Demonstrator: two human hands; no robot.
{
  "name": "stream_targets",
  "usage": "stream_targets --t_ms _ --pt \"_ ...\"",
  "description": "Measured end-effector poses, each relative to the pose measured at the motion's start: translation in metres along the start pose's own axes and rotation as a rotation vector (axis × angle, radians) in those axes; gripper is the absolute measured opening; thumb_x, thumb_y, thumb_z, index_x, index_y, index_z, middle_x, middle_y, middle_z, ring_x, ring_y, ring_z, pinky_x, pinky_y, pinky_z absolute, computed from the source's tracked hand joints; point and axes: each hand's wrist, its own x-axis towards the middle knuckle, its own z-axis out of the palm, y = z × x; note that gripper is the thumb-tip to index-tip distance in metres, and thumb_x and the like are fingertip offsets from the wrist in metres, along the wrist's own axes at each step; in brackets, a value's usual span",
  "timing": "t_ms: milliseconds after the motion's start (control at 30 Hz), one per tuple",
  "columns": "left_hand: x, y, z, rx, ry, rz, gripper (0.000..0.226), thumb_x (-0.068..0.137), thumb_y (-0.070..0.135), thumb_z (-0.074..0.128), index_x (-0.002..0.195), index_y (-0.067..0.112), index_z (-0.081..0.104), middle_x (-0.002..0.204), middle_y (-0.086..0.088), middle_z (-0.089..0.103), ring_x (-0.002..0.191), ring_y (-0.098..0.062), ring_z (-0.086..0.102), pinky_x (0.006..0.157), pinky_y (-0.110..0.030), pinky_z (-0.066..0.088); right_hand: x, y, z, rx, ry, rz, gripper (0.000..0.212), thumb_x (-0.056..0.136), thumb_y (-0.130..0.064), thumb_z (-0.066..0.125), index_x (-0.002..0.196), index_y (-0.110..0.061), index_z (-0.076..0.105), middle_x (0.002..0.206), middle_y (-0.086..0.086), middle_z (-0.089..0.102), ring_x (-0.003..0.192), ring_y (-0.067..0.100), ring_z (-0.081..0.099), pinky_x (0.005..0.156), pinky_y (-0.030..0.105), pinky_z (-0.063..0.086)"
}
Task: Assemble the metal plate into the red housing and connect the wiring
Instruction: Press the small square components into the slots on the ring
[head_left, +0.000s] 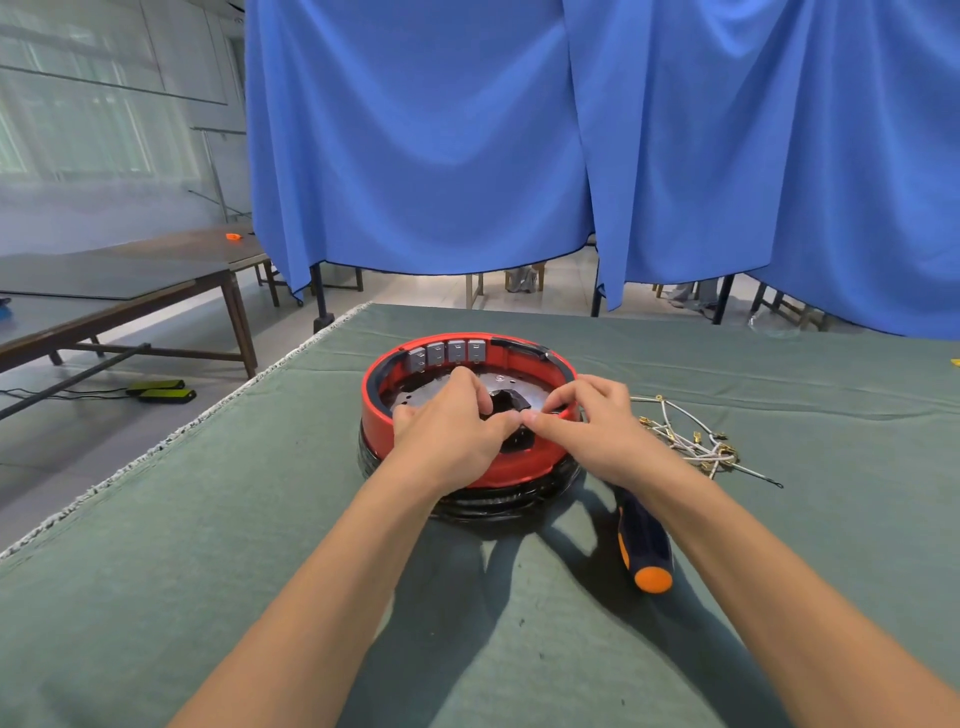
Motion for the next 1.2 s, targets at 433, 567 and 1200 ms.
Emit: stream_targets --t_ms 433,567,1200 --pt "-0.010 0.002 0.007 0.016 0.147 0.011 0.026 0.085 0.046 0.055 0.073 0.024 0.048 0.067 0.011 0.056 0.079 -0.012 0.055 0.090 -0.031 0.024 -0.001 -0.001 0.002 -0.045 0.016 -0.011 0.026 0.078 -0.051 0.067 0.088 -0.030 0.055 0.124 -0.008 0.031 0.120 0.021 0.043 0.102 0.042 0.041" --pt "-0.022 -0.001 0.022 0.187 0.378 0.150 0.025 0.089 0.041 0.050 0.074 0.023 0.058 0.077 0.006 0.063 0.083 -0.019 0.056 0.085 -0.033 0.027 -0.001 0.003 0.000 -0.058 0.070 -0.088 0.023 0.083 -0.055 0.059 0.087 -0.032 0.057 0.119 -0.008 0.036 0.108 0.011 0.049 0.093 0.027 0.041" --pt "-0.032 0.008 0.033 0.294 0.327 0.464 0.022 0.083 0.029 0.052 0.092 0.019 0.069 0.087 0.003 0.069 0.080 -0.022 0.062 0.071 -0.038 0.049 -0.008 0.072 -0.039 -0.607 0.291 0.154 0.020 0.087 -0.030 0.056 0.106 -0.029 0.064 0.127 0.000 0.049 0.118 0.025 0.042 0.096 0.034 0.034"
